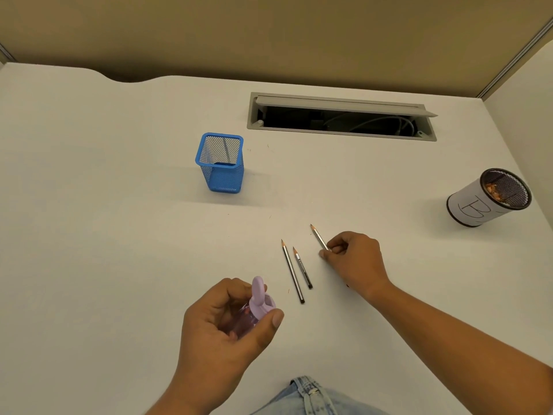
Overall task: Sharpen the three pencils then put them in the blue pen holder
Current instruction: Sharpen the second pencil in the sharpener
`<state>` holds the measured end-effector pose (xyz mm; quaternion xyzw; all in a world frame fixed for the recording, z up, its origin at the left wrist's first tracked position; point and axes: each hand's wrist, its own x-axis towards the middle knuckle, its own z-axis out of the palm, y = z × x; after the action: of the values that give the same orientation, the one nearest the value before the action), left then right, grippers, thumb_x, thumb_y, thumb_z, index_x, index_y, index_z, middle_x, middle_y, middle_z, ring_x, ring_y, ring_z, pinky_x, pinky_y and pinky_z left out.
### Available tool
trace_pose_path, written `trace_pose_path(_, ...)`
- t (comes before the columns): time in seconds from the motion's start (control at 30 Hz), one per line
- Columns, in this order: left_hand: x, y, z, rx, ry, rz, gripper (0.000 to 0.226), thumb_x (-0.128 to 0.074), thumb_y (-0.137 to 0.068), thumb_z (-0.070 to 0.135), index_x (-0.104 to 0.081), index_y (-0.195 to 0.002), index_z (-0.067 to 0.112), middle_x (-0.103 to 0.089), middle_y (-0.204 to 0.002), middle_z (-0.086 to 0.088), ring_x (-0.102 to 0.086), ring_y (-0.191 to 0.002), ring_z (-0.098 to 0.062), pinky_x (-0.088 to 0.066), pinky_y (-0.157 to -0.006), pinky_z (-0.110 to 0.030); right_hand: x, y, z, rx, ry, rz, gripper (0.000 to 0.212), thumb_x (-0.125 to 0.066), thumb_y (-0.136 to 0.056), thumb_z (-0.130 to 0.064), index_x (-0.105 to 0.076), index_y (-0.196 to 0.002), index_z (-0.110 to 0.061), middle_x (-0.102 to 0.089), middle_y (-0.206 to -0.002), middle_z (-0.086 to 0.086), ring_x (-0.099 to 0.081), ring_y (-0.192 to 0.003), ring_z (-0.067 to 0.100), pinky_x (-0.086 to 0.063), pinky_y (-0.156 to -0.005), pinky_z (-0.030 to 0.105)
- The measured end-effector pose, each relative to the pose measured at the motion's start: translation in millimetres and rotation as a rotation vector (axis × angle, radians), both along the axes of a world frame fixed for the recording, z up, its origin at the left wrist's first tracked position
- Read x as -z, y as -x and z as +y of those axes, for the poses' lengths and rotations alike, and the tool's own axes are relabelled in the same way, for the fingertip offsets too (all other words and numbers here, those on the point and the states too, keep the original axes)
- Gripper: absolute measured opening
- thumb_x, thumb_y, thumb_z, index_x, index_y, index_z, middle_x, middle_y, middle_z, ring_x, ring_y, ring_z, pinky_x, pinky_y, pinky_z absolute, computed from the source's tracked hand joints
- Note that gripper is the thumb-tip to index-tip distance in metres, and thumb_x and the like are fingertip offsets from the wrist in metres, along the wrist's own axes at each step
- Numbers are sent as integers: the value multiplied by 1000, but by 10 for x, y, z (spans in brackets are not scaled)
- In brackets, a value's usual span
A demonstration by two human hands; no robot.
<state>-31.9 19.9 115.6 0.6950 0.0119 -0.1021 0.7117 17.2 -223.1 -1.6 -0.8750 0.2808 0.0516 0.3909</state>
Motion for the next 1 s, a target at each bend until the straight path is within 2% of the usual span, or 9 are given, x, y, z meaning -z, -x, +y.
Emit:
trace_pose_path(0.1,8,3,6,-8,-16,-9,23,-74,-53,14,-68,-62,34,-75,-68,12,-71,-69,-1,-53,-61,-6,-26,-11,-3,17,-10,-5,18,-83,-74,-32,-71,-81,-21,-68,-73,-5,-65,-66,14,-58,-57,32)
trace_pose_path(0.23,12,14,35,1,-23,-24,25,-79,-56,12,-68,-63,34,-75,-68,11,-71,-68,-3,-53,-61,-6,-143,7,7,39,30,-52,18,-76,-82,-34,-69,-78,-18,-68,-70,-4,-64,-58,14,-44,-41,14)
trace_pose_path(0.3,16,22,51,3,-33,-32,28,-83,-60,11,-69,-64,35,-75,-69,11,-71,-68,-4,-53,-61,-7,-200,40,33,40,65,-99,15,-72,-85,-31,-68,-76,-19,-67,-68,-5,-63,-58,12,-45,-46,16)
trace_pose_path(0.37,8,37,60,-1,-35,-30,27,-79,-57,12,-69,-64,37,-75,-69,12,-71,-67,-4,-53,-61,-7,-245,90,100,3,60,-111,11,-70,-85,-27,-69,-75,-21,-67,-66,-7,-62,-58,11,-49,-54,23)
trace_pose_path(0.5,-27,99,70,-3,-35,-24,24,-75,-53,19,-69,-64,40,-74,-68,14,-71,-68,-5,-53,-60,-7,-284,232,309,-147,68,-45,3,-70,-83,-23,-70,-81,-23,-68,-67,-9,-64,-63,9,-55,-65,26)
trace_pose_path(0.63,-74,214,103,-1,-43,-39,22,-74,-53,25,-69,-64,42,-74,-68,16,-71,-72,-10,-52,-59,-7,-231,301,449,-257,143,28,9,-70,-83,-27,-68,-91,-22,-70,-75,-9,-67,-74,14,-56,-73,29)
trace_pose_path(0.83,-107,386,164,-19,-35,-63,26,-74,-52,21,-69,-62,45,-74,-65,17,-71,-70,-7,-52,-58,-7,-195,301,524,-297,252,64,14,-65,-82,-23,-67,-95,-21,-71,-84,-3,-67,-82,21,-58,-75,36)
trace_pose_path(0.93,-128,412,211,-10,-30,-70,24,-74,-52,22,-70,-63,42,-74,-67,16,-71,-69,-7,-52,-59,-7,-344,293,477,-232,294,25,20,-65,-78,-27,-69,-97,-27,-73,-83,-10,-69,-82,19,-56,-76,32)
trace_pose_path(1.0,-162,401,253,-8,-7,-81,21,-75,-53,20,-69,-63,38,-75,-68,13,-71,-67,-7,-53,-61,-8,-579,304,436,-151,214,-72,15,-68,-76,-25,-72,-90,-27,-72,-76,-13,-68,-71,10,-53,-68,25)
